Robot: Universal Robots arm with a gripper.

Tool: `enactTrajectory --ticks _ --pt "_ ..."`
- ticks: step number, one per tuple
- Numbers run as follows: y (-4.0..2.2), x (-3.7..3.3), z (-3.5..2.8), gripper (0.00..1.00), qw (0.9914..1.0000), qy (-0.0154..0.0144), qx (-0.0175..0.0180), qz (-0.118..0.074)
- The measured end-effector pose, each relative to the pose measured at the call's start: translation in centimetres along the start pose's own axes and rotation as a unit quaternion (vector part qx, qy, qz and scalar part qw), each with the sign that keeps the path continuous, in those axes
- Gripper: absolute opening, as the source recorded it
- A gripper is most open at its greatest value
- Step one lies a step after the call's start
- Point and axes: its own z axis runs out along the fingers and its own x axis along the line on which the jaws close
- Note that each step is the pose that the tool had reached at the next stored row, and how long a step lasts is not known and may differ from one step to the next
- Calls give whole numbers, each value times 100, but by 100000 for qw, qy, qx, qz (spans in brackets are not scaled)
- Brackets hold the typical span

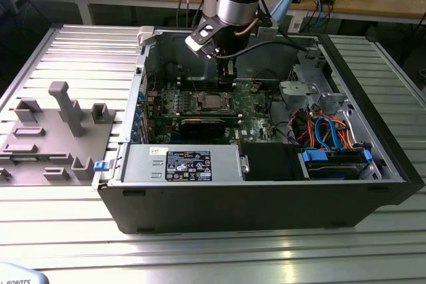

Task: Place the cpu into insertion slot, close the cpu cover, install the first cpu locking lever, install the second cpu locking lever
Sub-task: 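Close the cpu cover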

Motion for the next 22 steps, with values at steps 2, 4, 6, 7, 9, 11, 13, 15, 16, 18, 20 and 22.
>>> enactTrajectory --ticks 2,4,6,7,9,11,13,15,16,18,20,22 --pt "-17 1 2 11 100000 5 -3 2" --pt "-41 2 4 11 100000 6 -7 -2" --pt "-79 4 7 11 100000 12 -8 -4" --pt "-92 5 7 11 100000 10 -7 -2" --pt "-123 6 9 11 100000 7 -5 -5" --pt "-147 8 11 11 100000 7 -6 1" --pt "-172 9 12 11 100000 5 -6 1" --pt "-205 10 14 11 100000 6 -5 -2" --pt "-217 11 15 11 100000 6 -6 -5" --pt "-249 13 16 11 100000 6 -6 -1" --pt "-279 14 18 11 100000 7 -6 2" --pt "-303 15 20 11 100000 6 -5 -2"
